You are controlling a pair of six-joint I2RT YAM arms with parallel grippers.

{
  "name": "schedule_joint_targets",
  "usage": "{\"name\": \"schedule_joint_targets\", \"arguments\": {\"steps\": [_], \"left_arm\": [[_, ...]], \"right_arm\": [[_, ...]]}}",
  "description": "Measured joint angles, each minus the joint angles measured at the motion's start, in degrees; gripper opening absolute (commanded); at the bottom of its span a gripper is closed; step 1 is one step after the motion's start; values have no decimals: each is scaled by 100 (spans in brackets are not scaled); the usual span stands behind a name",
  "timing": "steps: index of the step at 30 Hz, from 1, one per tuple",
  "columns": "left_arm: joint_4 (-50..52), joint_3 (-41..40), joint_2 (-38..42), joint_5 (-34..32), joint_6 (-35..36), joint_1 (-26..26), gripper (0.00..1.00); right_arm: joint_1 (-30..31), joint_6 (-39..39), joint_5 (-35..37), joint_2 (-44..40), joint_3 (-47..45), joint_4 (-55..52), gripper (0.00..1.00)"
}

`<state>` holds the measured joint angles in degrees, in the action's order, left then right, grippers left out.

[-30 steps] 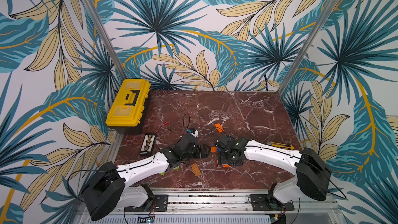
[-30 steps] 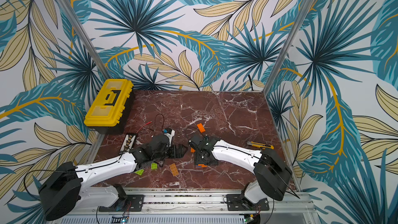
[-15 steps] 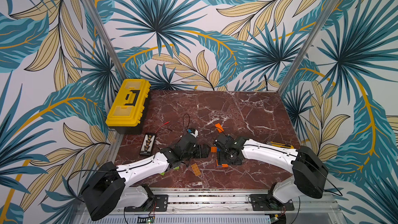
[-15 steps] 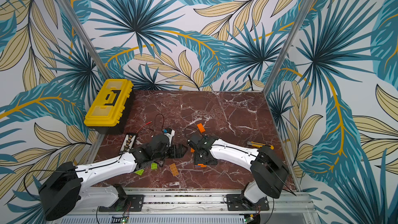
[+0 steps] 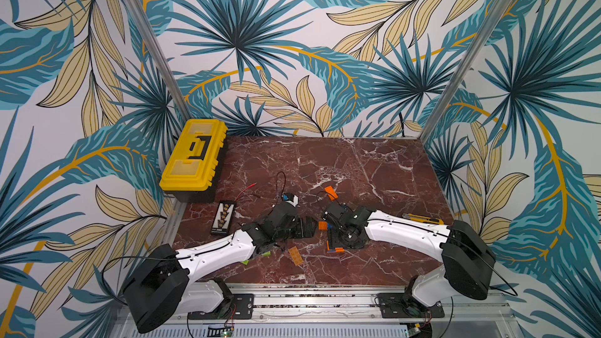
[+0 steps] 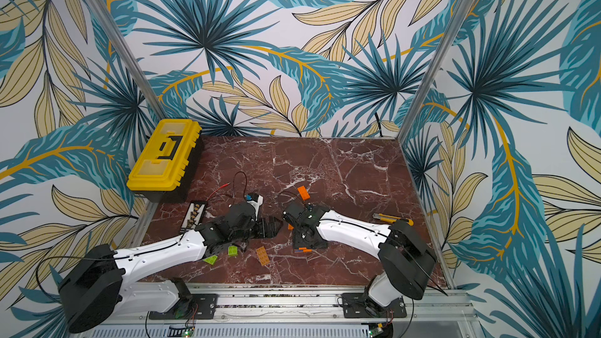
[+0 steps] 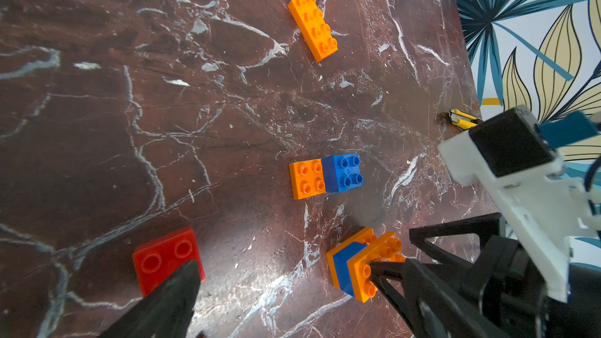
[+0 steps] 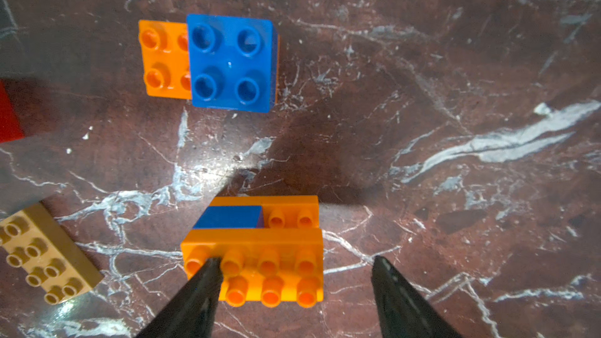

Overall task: Assemble the number 5 with lego
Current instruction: Assemble the lego brick with the lego brick, then pick up the lego brick from the center of the board.

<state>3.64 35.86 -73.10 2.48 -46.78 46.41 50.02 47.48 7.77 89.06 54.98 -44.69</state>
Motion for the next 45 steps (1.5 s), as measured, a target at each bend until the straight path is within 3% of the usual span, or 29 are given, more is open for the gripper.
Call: {"name": "schedule_joint_targets", "arguments": {"steps": [19,32,45], "left_arm": [[0,0,0,-13,7,0,100],[0,0,0,-11,33,0,100],[26,-17,131,-232,22,0,100]], "right_arm": [[76,-170,164,96,258,-254,77],[96,-164,140,-157,262,-337,92],[98,-190,-264,-138,42,299,99]]}}
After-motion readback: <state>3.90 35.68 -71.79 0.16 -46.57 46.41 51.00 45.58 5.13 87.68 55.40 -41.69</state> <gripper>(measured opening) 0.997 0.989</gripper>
